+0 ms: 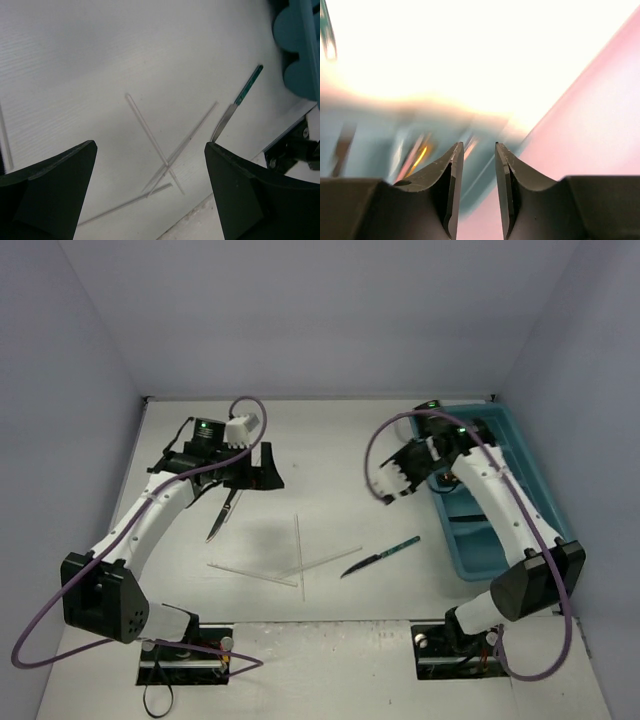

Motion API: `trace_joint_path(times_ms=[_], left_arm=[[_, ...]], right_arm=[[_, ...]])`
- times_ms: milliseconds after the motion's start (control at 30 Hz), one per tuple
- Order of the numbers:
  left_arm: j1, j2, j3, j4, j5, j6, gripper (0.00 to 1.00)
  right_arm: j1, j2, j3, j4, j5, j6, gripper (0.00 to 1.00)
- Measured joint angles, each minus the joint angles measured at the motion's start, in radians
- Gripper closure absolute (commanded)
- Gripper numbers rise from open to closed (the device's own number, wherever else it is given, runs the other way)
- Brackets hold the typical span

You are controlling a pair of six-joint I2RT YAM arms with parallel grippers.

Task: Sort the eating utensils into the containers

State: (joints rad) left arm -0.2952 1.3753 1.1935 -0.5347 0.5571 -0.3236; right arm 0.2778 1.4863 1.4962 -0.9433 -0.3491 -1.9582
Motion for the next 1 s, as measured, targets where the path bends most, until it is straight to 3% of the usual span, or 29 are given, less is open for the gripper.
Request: trace_joint_path(times_ms=[100, 233, 433, 1000], left_arm=[[0.042, -0.001, 0.003, 0.024, 0.020, -0.029, 0.12], [0.049, -0.001, 0.008, 0.023, 0.036, -0.032, 0.12], [0.049, -0.007, 0.006, 0.020, 0.049, -0.032, 0.12], [0.049, -0.008, -0.012, 0.018, 0.057, -0.032, 0.12]], right_arm=[[0.235, -0.023, -0.025, -0.015, -0.078, 0.088, 0.73], [0.362, -0.018, -0.139, -0.035, -0.121, 0.210, 0.71], [0.383, 0.060, -0.281, -0.018, -0.084, 0.306, 0.65], [0.383, 0.203, -0.400, 0.156, 0.087, 0.418, 0.54]])
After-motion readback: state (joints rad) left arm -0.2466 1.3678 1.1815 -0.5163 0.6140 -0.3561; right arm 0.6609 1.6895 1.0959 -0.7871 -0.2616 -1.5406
